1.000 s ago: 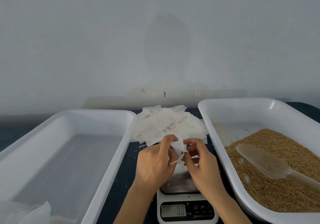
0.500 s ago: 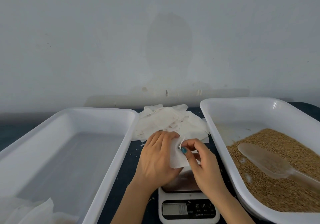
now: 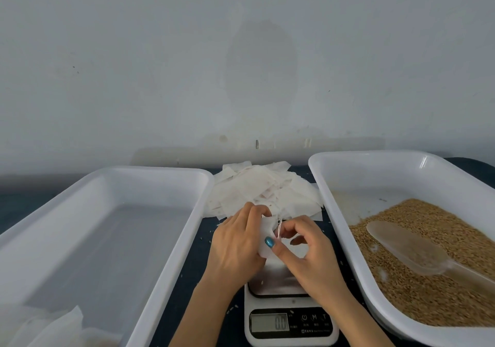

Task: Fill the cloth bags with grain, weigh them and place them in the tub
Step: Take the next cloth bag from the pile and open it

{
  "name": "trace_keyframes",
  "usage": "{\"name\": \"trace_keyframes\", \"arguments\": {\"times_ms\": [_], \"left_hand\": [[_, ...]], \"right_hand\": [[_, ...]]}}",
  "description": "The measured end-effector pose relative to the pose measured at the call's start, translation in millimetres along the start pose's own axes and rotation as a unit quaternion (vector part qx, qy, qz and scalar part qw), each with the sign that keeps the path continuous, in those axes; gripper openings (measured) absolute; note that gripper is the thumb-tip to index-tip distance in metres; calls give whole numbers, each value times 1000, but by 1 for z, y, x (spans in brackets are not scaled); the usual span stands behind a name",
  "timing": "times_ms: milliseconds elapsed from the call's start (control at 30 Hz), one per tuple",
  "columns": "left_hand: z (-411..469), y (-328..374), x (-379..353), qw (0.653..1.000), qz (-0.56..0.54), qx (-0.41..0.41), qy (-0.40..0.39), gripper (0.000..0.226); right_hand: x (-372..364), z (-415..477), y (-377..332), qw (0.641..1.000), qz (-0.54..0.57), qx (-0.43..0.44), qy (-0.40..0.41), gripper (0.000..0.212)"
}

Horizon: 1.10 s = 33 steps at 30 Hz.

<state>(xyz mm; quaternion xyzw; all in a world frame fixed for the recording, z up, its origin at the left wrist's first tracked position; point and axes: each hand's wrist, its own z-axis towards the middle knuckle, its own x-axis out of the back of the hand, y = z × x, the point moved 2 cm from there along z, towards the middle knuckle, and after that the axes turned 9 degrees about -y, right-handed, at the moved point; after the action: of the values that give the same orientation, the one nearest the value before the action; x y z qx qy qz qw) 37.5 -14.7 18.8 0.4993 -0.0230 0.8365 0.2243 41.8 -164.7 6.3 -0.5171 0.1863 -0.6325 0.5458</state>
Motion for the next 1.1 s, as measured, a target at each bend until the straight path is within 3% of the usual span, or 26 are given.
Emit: {"name": "trace_keyframes", "arguments": {"times_ms": [167, 367, 500, 567, 700, 900, 1000, 1100], "left_hand": [[-1, -2, 0, 1000, 9, -7, 13, 59], [0, -3, -1, 999, 32, -29, 28, 60], [-1, -2, -2, 997, 44, -45, 45, 57], [-1, -2, -1, 997, 45, -43, 55, 56], [-1, -4, -4, 997, 42, -27, 50, 46], [-1, 1, -10, 1000, -7, -13, 27, 42], [0, 2, -11, 999, -30, -3, 29, 29], [-1, -1, -10, 998, -49, 19, 20, 29]], "right_hand": [[0, -1, -3, 999, 30, -18, -5, 23], [-2, 0, -2, 992, 76, -97, -18, 48], [0, 2, 1, 979, 148, -135, -19, 50], [2, 3, 1, 978, 154, -137, -19, 40], [1, 1, -1, 990, 88, -96, -48, 11], [-3, -5, -4, 994, -105, -31, 8, 24], [-4, -7, -6, 973, -225, 25, 56, 21], [-4, -9, -12, 947, -283, 100, 117, 16]]}}
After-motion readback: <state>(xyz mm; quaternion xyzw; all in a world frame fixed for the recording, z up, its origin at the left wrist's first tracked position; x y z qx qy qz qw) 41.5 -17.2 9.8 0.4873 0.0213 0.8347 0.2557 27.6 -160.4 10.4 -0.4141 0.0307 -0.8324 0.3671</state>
